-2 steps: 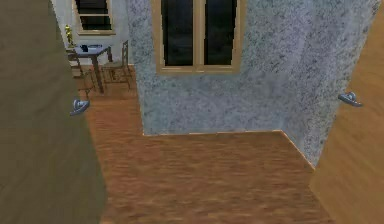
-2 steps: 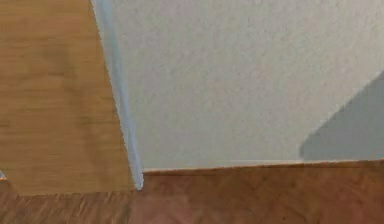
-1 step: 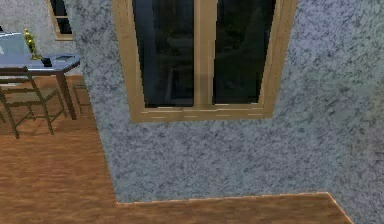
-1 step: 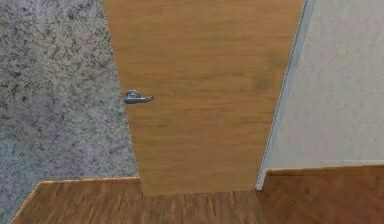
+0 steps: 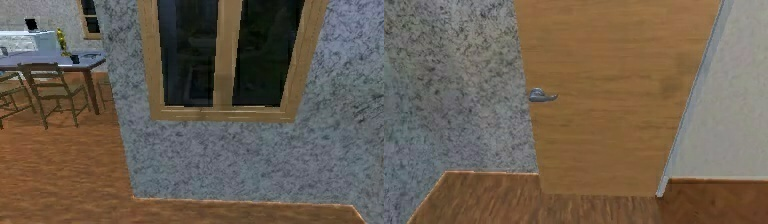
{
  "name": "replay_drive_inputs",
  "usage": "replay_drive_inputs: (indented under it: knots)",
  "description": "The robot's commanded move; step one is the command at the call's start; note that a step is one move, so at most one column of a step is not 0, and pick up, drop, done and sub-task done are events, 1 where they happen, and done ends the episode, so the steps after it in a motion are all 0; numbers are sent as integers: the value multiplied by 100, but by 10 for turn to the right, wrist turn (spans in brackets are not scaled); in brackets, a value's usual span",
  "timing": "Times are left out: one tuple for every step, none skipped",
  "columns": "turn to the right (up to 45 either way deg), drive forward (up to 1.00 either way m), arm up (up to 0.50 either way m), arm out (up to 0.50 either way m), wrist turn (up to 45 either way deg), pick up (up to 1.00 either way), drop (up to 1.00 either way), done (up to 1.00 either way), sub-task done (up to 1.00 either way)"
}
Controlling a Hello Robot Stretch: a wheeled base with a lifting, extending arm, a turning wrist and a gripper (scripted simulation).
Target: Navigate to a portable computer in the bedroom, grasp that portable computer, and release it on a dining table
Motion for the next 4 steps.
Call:
replay_drive_inputs:
  knots:
    - [0,50,0,0,0,0,0,0,0]
    - [-450,0,0,0,0,0,0,0,0]
    - [-180,0,0,0,0,0,0,0,0]
    - [0,100,0,0,0,0,0,0,0]
